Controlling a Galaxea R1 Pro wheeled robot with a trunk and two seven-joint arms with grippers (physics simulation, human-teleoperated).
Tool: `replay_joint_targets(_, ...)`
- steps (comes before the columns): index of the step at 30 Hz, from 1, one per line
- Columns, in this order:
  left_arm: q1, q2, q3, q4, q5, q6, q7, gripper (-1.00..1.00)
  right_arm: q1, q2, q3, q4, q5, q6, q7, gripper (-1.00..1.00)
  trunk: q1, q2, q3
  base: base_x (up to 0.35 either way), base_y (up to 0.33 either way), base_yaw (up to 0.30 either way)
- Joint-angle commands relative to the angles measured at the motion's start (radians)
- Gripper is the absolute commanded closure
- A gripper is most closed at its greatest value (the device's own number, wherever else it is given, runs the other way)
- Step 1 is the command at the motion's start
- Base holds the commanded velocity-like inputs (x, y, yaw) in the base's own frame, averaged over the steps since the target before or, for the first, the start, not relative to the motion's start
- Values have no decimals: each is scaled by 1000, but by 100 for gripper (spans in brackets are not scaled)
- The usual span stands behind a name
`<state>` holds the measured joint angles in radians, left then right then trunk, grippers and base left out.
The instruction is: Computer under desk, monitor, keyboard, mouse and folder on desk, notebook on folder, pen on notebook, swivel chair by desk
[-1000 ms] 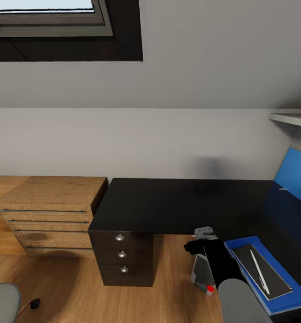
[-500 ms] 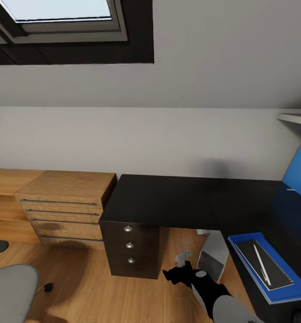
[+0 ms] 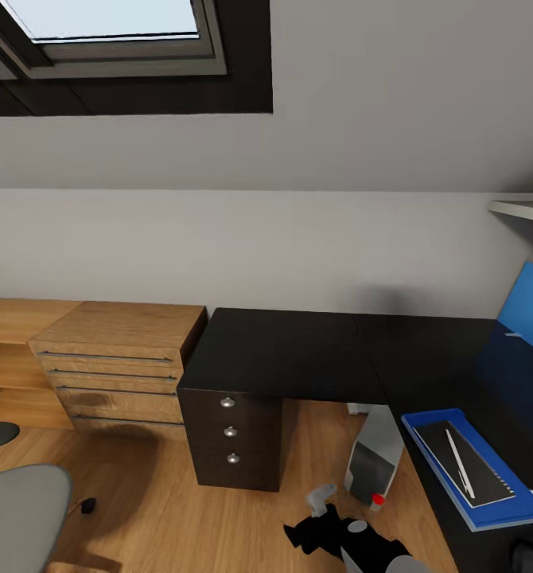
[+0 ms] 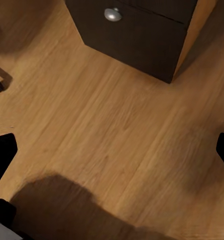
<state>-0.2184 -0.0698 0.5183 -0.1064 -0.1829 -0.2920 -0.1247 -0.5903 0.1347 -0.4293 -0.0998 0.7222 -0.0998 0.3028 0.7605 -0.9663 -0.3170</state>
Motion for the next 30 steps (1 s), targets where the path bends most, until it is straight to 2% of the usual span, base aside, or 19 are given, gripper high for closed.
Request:
replay_joint_targets(1, 5, 0, 9, 1, -9, -3, -3, -100, 5, -6, -9, 5, 8, -3, 4, -100, 0, -1, -1, 0, 0, 0)
replay_joint_targets(6, 34, -1, 9, 2, -8, -4, -1, -100, 34, -13, -9, 33, 7, -5, 6, -100, 0, -1, -1, 0, 0, 0)
replay_joint_targets(13, 74, -1, 9, 2, -6, -4, 0, -100, 35, -15, -9, 38, 9, -5, 2, -100, 0, -1, -1, -38, 0, 0)
replay_joint_targets(18, 102, -1, 9, 2, -6, -4, 0, -100, 36, -16, -9, 40, 11, -6, 0, -100, 0, -1, -1, -236, 18, 0)
replay_joint_targets(25, 102, -1, 10, 2, -6, -4, 0, -100, 37, -17, -9, 40, 11, -6, -1, -100, 0, -1, -1, -291, 162, 2)
replay_joint_targets(30, 102, -1, 11, 2, -5, -4, 0, -100, 37, -17, -9, 41, 10, -23, -2, -100, 0, -1, -3, -242, 203, 146)
